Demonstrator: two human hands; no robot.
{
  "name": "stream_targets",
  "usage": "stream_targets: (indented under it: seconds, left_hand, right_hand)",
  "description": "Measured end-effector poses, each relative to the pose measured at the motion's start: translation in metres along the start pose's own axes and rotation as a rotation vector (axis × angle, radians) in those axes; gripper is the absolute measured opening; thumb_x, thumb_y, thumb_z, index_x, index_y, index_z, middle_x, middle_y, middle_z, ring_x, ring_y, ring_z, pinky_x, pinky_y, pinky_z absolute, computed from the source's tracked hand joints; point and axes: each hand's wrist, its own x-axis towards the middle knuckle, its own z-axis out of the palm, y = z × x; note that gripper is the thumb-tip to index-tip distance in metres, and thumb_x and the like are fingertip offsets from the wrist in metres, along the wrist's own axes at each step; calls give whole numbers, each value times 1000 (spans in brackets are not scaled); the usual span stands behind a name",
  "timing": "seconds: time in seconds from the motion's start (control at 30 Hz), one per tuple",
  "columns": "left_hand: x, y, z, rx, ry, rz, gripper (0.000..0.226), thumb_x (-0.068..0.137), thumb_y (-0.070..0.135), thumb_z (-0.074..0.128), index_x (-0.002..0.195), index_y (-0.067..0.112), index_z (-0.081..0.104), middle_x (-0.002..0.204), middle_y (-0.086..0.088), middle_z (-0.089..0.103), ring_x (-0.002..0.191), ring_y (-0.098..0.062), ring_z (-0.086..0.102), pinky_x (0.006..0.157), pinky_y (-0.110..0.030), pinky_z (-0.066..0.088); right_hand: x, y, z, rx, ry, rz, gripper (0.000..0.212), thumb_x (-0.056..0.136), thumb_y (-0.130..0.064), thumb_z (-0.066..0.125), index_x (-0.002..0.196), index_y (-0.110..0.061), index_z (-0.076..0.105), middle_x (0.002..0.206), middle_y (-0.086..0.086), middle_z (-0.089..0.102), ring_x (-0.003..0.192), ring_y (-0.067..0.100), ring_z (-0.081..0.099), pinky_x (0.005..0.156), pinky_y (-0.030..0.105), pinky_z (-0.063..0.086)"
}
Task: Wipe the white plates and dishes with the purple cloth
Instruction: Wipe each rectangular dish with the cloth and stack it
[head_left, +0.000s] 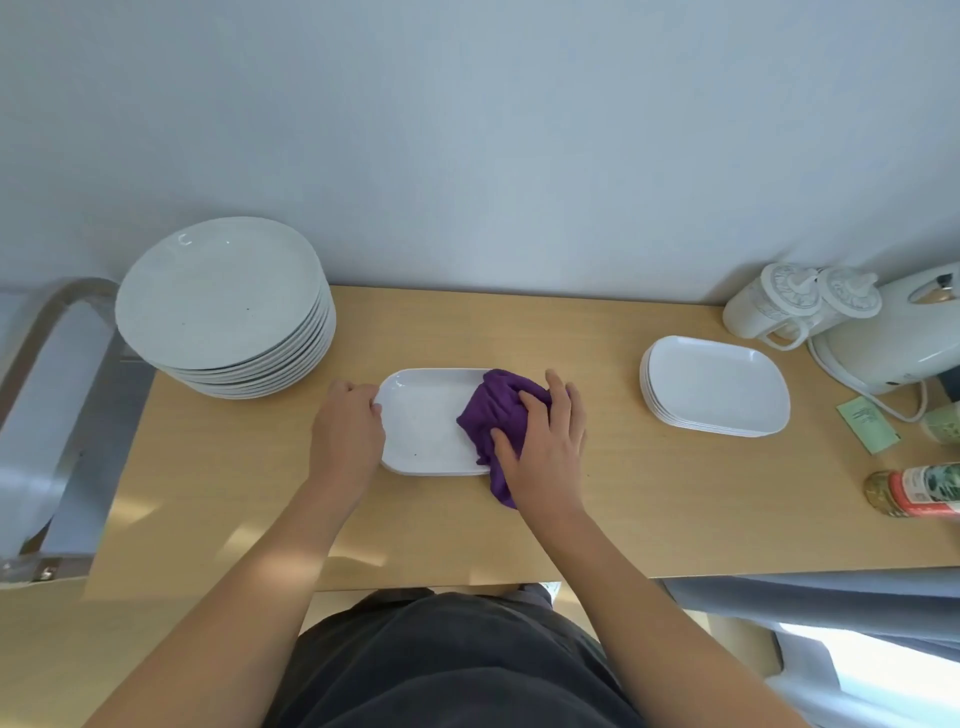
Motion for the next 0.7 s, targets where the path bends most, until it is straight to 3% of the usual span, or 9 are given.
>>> stream_targets:
  seconds: [0.1, 0.23, 0.3, 0.43, 0.5, 0.6, 0.7]
  left_hand:
    - [6, -8, -3, -55, -23, 15, 18, 91, 4, 54, 86, 13, 69, 88, -8, 57, 79, -28, 55, 62, -32, 32]
    - [13, -14, -7, -208, -62, -34, 12, 88, 2, 59, 87, 4, 71, 85, -15, 67, 75, -22, 55, 65, -32, 40]
    - [13, -12, -11, -264, -63, -42, 13, 88, 2, 61, 91, 4, 74, 89, -11, 72, 79, -21, 59, 70, -31, 44]
    - [11, -12, -11, -301, -38, -25, 16, 88, 1, 63, 97, 5, 76, 93, -9, 75, 90, -25, 66, 74, -26, 44]
    - [12, -14, -9, -299, -41, -16, 16, 88, 2, 62, 94, 5, 76, 90, -9, 75, 88, -27, 67, 74, -32, 50]
    - [14, -18, -7, -297, -55, -19, 17, 87, 2, 61, 87, 10, 75, 84, -7, 72, 81, -24, 62, 71, -34, 49]
    - [14, -19, -5, -296, -69, -8, 18, 86, 0, 59, 76, 10, 70, 80, -14, 68, 77, -27, 57, 67, -37, 47]
  right_hand:
    - [1, -1, 11, -25, -57, -133, 57, 98, -22, 57, 152, -18, 39, 164, 5, 25, 152, 35, 14, 122, 51, 22]
    - [14, -30, 34, -86, -92, -176, 53, 92, -18, 54, 144, -12, 51, 154, 9, 44, 146, 38, 30, 116, 59, 30]
    - [19, -51, 45, -70, -103, -192, 52, 88, -20, 53, 139, -10, 57, 146, 8, 53, 142, 38, 38, 111, 60, 36]
    - [6, -71, 53, -35, -202, -420, 50, 88, -24, 53, 137, -16, 58, 140, 1, 57, 138, 33, 41, 116, 52, 33]
    - [-2, -68, 52, -69, -192, -460, 47, 85, -24, 59, 132, -20, 62, 134, -2, 61, 133, 30, 47, 109, 47, 38]
    - [-1, -44, 42, -100, -56, -316, 45, 74, -21, 62, 119, -20, 69, 118, -1, 66, 119, 32, 58, 95, 47, 50]
    - [5, -12, 29, -154, 50, -85, 46, 79, -25, 58, 123, -17, 68, 127, 6, 62, 128, 37, 50, 105, 55, 43]
